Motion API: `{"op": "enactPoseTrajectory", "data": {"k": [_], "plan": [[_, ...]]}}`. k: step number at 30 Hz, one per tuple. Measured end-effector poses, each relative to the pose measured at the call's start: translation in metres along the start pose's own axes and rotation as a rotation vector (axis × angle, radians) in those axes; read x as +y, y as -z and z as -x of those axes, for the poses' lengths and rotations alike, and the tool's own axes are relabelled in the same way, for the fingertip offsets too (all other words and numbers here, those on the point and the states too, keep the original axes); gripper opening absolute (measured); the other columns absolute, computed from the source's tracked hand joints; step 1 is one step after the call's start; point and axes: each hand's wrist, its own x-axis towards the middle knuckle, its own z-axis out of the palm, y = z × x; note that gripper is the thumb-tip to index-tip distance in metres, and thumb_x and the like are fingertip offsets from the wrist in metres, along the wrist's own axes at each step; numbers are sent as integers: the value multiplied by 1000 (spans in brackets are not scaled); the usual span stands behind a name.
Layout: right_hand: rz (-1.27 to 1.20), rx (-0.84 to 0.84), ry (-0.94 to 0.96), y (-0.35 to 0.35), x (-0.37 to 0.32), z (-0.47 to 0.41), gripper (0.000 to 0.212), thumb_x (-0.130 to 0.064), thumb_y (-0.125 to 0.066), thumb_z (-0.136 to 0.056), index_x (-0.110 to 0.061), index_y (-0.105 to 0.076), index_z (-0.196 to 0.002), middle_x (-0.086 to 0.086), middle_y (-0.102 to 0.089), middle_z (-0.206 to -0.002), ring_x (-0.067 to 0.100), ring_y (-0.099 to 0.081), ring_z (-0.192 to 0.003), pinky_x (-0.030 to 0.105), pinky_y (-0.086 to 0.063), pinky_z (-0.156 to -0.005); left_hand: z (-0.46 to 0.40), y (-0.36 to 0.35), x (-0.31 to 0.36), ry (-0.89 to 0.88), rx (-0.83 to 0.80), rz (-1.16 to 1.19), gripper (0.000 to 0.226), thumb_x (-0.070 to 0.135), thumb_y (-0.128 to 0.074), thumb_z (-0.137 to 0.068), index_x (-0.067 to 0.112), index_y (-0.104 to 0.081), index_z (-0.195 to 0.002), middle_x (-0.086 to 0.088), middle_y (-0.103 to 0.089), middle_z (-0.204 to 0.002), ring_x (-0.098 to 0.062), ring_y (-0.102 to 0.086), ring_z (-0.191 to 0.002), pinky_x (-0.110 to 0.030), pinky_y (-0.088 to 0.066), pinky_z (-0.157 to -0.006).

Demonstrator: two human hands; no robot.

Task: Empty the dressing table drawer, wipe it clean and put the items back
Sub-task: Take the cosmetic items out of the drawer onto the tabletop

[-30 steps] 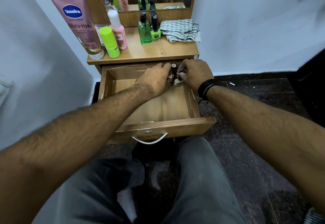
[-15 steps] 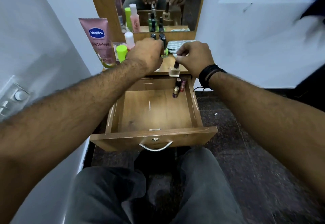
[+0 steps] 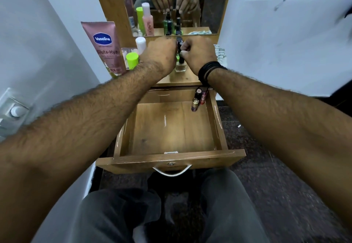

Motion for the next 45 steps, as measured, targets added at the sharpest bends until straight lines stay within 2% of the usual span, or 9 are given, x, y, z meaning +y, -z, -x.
{"op": "enactPoseTrajectory", "data": {"k": [9,15,27,30,33,38,41,45], "plan": [[-6,-6,7,-10,-1,-8,10,-15,-64,-91,-17,-74,-92,2,-73,-99,19,-65,-95,36,-55,-86,-9,-18,-8,7,22,35,22,12,-57,-92,11,-62,-113,-15,-61,-115,-37,-61,-104,-37,-38,-72],[-41,-12,11,-11,2,-7,9,-15,-67,-89,-17,-74,-95,1,-72,-99,20,-66,-94,38,-56,-86,-5,-26,-13,31,23,51,20,13,-58,-96,7,-63,-113,-15,-54,-118,-39,-60,-106,-46,-48,-79],[-43,-14,7,2,8,8,16,-19,-66,-89,-19,-73,-104,1,-73,-101,20,-65,-95,34,-54,-85,4,-16,-15,32,-24,58,27,16,-64,-93,9,-61,-119,-14,-55,-120,-37,-58,-110,-46,-50,-86],[-42,-3,16,14,11,22,15,-17,-65,-90,-17,-74,-102,2,-73,-99,21,-65,-94,36,-54,-86,14,-10,-10,18,-3,64,26,17,-63,-94,10,-61,-119,-13,-54,-120,-37,-59,-108,-45,-49,-82],[-30,4,4,23,19,40,16,-16,-63,-89,-17,-74,-100,1,-74,-98,20,-65,-95,31,-51,-85,28,-7,1,-18,-4,54,30,18,-61,-94,12,-58,-123,-12,-54,-122,-37,-59,-108,-45,-49,-80],[-8,-87,-72,23,41,71,20,-18,-65,-87,-18,-73,-105,1,-73,-99,21,-65,-97,27,-47,-81,46,-14,11,-39,-55,7,36,19,-62,-93,13,-55,-127,-14,-51,-130,-36,-53,-118,-48,-47,-93],[1,-120,-125,23,52,77,18,-18,-64,-86,-20,-72,-102,-1,-70,-95,22,-64,-98,27,-43,-78,50,-16,9,-19,-68,47,32,19,-60,-93,13,-57,-123,-13,-51,-126,-36,-55,-114,-50,-51,-90],[82,-181,-168,23,66,79,17,-20,-63,-85,-24,-72,-98,3,-71,-105,25,-64,-102,30,-48,-81,61,-26,14,-80,-110,19,27,24,-58,-95,16,-58,-120,-9,-54,-123,-33,-59,-108,-48,-54,-86]]}}
